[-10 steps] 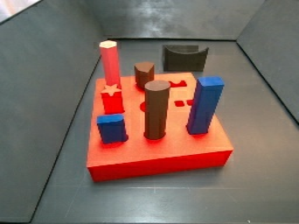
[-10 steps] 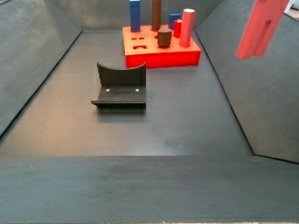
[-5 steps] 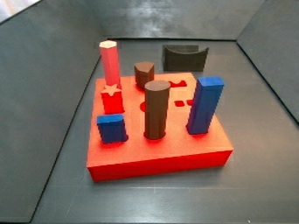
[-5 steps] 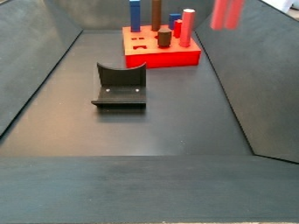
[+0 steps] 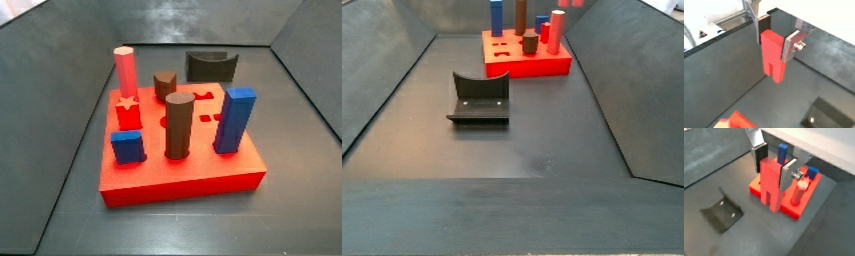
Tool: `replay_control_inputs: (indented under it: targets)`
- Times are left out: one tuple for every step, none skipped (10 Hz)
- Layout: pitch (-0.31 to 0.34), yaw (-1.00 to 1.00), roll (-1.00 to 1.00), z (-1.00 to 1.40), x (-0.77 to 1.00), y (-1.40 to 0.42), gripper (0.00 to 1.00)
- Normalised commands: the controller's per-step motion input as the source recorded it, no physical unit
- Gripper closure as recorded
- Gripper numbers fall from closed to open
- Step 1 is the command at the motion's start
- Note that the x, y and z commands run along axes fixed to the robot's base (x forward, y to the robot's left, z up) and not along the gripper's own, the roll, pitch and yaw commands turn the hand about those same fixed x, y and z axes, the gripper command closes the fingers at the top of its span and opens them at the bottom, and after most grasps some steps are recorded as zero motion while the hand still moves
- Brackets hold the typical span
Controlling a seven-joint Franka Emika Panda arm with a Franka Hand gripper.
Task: Pick up the double-square object. Move up. Move to above the board. Insert the double-square object.
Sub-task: Move to above the board, then insert the double-square object.
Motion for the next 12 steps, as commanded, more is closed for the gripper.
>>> replay_control_inputs:
  targets:
    - [0.115,0.0,-0.01,0.15,0.36,-1.0,1.0]
    - [0.113,0.01,0.0,0.15,0.37,-1.0,1.0]
    - [0.119,0.01,-0.01,0.15,0.38,-1.0,1.0]
    - [0.122,0.01,0.0,0.16,0.39,-1.0,1.0]
    - [0.122,0.01,0.0,0.15,0.4,-1.0,1.0]
    - [0.13,0.01,0.01,0.16,0.44,-1.0,1.0]
    - [0.129,0.01,0.01,0.15,0.41,-0.9,1.0]
    - [0.136,0.01,0.02,0.1,0.3,-0.59,1.0]
    - [0.109,0.01,0.04,0.06,0.18,-0.29,1.0]
    - [-0.01,0.01,-0.01,-0.01,0.0,-0.04,1.0]
    - [-0.036,0.25,-0.08,-0.14,0.31,-0.05,1.0]
    - [-0.037,0.45,-0.11,-0.33,0.67,-0.14,1.0]
